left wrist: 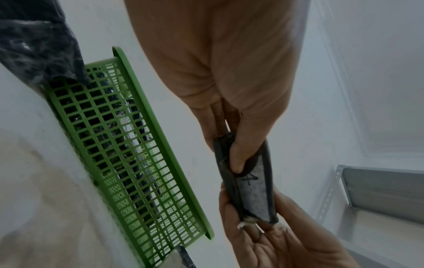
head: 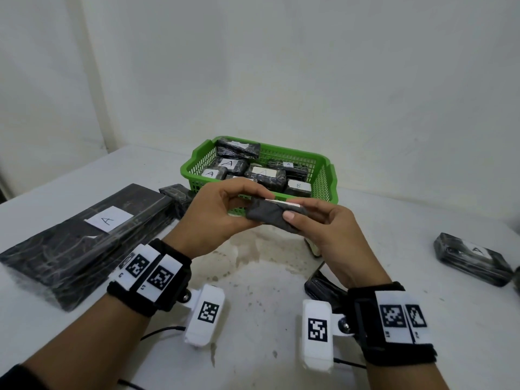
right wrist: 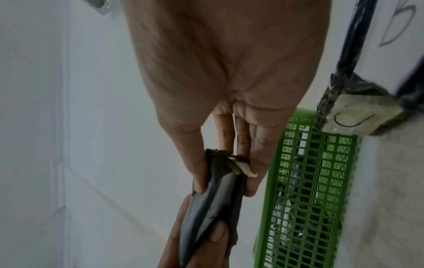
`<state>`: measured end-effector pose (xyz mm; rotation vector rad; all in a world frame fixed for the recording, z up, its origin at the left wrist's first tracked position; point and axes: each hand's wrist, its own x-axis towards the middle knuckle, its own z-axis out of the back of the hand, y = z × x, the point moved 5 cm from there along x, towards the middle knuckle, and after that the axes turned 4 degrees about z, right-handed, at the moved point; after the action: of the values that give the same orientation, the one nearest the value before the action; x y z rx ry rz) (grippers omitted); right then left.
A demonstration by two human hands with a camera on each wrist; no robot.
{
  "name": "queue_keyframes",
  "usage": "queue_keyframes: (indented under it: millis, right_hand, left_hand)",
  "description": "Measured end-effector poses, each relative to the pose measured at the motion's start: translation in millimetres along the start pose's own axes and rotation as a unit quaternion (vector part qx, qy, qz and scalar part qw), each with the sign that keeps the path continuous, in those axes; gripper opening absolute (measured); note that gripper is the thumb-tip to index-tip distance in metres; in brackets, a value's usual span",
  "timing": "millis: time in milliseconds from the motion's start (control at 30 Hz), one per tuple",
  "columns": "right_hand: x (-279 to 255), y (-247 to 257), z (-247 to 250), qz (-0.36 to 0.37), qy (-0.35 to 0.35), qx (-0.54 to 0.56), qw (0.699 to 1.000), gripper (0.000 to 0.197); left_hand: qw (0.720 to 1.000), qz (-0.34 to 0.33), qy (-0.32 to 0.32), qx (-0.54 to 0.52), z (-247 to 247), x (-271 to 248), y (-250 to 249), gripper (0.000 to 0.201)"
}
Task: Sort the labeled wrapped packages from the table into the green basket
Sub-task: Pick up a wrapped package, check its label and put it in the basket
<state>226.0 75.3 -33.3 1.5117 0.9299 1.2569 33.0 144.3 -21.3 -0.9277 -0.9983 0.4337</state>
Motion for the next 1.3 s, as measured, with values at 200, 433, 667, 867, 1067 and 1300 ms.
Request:
queue_keyframes:
  millis: [200, 433, 667, 867, 1067, 1300]
  right_hand:
    - [0, -1, -8, 0.017, -0.011, -0.018, 1.000, 0.029]
    - [0, -3, -12, 0.013, -0.003, -0.026, 1.000, 0.025]
    - [0, 1, -3, 0.014, -0.001, -0.005, 1.000, 0.030]
    - [-1, 0, -9, 0.026, -0.011, -0.042, 0.999, 0.038]
    - [-2, 11, -2, 0.091, 0.001, -0.027, 0.996, 0.050]
    - [-1, -1, -4, -0.002, 0.027, 0.003, 1.000, 0.058]
  left_hand:
    - [1.000, 0.000, 0.013, -0.005, -1, -1, -2, 0.032]
    - [1.000, -0.011, 0.015, 0.001, 0, -1, -3, 0.030]
    - [0.999, -0.030, -0.006, -0.019, 6, 1, -3, 0.032]
    - [0.999, -0.034, 0.016, 0.014, 4, 0, -7, 0.037]
    - [0.994, 0.080, 0.053, -0.053, 1, -2, 2, 0.059]
    - [0.999, 0.037, 0.017, -0.022, 6, -1, -1, 0.048]
